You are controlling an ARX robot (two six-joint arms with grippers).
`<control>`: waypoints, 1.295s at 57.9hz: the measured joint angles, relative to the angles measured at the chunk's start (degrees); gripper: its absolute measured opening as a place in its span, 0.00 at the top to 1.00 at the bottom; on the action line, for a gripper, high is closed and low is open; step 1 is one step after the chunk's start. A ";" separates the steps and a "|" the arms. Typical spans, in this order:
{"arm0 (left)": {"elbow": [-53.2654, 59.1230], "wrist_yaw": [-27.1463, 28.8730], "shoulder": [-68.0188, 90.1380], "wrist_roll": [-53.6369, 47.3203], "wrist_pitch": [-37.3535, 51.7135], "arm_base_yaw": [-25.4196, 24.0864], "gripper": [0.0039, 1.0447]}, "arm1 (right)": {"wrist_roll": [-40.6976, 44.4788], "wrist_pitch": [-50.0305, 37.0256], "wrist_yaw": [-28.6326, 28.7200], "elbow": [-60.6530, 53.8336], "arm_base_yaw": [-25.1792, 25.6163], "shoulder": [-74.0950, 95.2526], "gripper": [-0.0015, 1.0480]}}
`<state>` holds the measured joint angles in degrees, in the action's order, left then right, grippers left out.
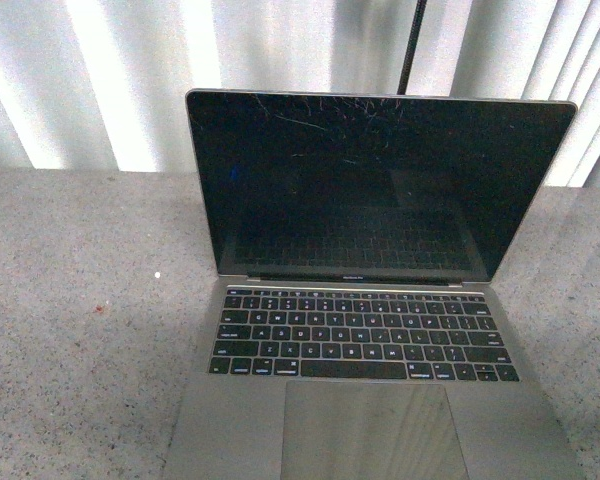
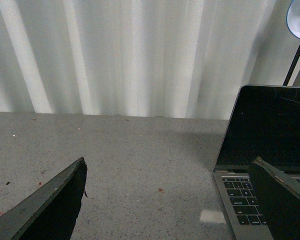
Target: Close laptop
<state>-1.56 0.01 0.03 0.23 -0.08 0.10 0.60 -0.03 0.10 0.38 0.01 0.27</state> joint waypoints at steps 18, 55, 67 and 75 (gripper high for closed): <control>0.00 0.00 0.00 0.00 0.00 0.00 0.06 | 0.00 0.00 0.00 0.00 0.00 0.00 0.07; 0.00 0.02 0.00 0.00 0.00 0.00 0.06 | 0.00 0.00 0.00 0.00 0.00 0.00 0.07; -5.62 12.63 23.85 12.22 18.01 -0.04 0.06 | -20.70 3.85 -4.07 9.27 -1.20 20.92 0.07; -16.76 0.87 45.40 11.82 38.07 -1.36 0.06 | -15.41 -10.23 -1.99 17.49 -1.51 41.11 0.07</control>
<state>-18.33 0.89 45.43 12.05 38.00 -1.26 -14.81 -10.26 -1.89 17.87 -1.50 41.39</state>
